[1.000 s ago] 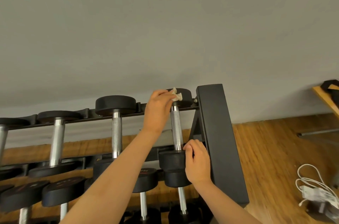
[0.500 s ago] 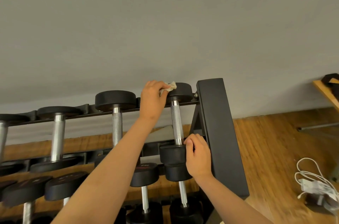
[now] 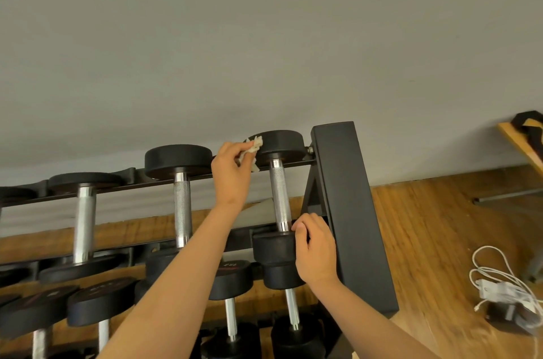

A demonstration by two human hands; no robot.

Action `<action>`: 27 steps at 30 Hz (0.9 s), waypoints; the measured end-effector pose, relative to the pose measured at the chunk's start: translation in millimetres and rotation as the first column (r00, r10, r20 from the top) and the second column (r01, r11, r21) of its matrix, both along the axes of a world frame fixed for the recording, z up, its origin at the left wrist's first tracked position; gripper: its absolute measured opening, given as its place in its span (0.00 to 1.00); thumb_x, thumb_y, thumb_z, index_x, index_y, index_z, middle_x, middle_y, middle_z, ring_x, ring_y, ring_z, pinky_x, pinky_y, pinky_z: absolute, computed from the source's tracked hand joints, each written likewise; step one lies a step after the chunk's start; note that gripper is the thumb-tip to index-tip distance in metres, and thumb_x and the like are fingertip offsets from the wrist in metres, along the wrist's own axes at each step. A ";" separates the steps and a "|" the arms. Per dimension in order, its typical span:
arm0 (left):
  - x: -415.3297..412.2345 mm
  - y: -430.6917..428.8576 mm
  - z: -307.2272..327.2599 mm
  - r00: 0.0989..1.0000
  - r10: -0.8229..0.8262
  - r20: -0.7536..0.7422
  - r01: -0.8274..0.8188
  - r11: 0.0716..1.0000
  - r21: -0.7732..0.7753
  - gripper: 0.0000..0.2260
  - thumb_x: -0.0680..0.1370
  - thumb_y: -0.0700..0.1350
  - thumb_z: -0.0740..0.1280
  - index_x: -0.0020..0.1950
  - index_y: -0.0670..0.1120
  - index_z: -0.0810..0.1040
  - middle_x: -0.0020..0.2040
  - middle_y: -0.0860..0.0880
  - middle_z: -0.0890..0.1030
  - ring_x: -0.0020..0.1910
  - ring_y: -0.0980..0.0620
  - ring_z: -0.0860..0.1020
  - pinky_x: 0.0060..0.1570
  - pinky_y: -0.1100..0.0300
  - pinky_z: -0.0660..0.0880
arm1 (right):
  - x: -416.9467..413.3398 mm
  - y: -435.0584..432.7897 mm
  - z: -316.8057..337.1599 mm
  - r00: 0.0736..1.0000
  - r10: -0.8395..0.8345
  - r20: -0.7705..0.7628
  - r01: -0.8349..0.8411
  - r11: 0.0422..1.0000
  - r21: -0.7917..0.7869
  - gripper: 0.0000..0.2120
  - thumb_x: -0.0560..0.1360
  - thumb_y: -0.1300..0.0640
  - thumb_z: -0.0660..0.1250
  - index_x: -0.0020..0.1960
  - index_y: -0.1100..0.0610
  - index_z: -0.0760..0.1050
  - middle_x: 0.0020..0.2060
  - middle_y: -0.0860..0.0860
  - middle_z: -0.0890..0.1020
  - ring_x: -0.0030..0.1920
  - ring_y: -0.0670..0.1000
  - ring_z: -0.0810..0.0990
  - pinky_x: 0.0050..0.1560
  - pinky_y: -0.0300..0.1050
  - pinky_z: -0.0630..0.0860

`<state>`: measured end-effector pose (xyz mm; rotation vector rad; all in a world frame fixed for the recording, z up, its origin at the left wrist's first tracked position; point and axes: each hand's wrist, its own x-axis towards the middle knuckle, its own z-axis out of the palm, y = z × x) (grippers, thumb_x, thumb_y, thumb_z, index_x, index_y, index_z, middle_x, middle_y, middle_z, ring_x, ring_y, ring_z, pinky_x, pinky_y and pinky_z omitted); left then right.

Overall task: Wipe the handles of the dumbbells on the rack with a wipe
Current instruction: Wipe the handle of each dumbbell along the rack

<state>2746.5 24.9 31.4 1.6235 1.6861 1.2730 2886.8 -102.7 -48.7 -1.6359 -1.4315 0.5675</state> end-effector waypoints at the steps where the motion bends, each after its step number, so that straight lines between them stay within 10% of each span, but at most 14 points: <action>1: -2.5 4.0 -0.1 1.000 0.010 0.024 -0.010 1.000 -0.018 0.07 0.77 0.38 0.69 0.54 0.43 0.82 0.47 0.50 0.78 0.43 0.61 0.75 0.44 0.75 0.71 | 0.1 0.2 -0.2 1.000 -0.001 0.002 0.001 1.000 -0.001 0.16 0.79 0.49 0.51 0.40 0.53 0.73 0.37 0.45 0.75 0.40 0.46 0.74 0.41 0.45 0.74; 15: 0.8 22.1 -10.5 0.938 0.237 0.253 -0.194 0.964 -0.182 0.12 0.79 0.37 0.66 0.62 0.40 0.79 0.54 0.49 0.79 0.54 0.57 0.75 0.45 0.82 0.69 | -1.1 -0.3 2.4 1.000 -0.008 -0.019 0.008 1.000 -0.013 0.16 0.78 0.47 0.51 0.40 0.51 0.73 0.37 0.45 0.75 0.41 0.46 0.75 0.42 0.44 0.75; 21: 1.0 3.2 -30.5 0.923 0.266 0.276 -0.204 0.950 -0.235 0.13 0.80 0.39 0.65 0.63 0.42 0.79 0.56 0.45 0.82 0.56 0.52 0.79 0.59 0.61 0.76 | -1.4 -0.2 2.8 1.000 -0.010 -0.029 0.010 1.000 -0.017 0.16 0.78 0.47 0.51 0.40 0.52 0.73 0.37 0.45 0.75 0.41 0.46 0.75 0.42 0.46 0.76; 27: -0.1 27.8 -21.8 0.931 0.261 0.253 -0.180 0.936 -0.303 0.11 0.81 0.39 0.63 0.62 0.41 0.80 0.51 0.50 0.80 0.51 0.56 0.75 0.56 0.64 0.72 | -1.2 -0.3 1.1 0.999 -0.012 -0.042 0.012 1.000 -0.012 0.16 0.78 0.47 0.51 0.40 0.52 0.73 0.37 0.43 0.74 0.41 0.47 0.75 0.43 0.47 0.76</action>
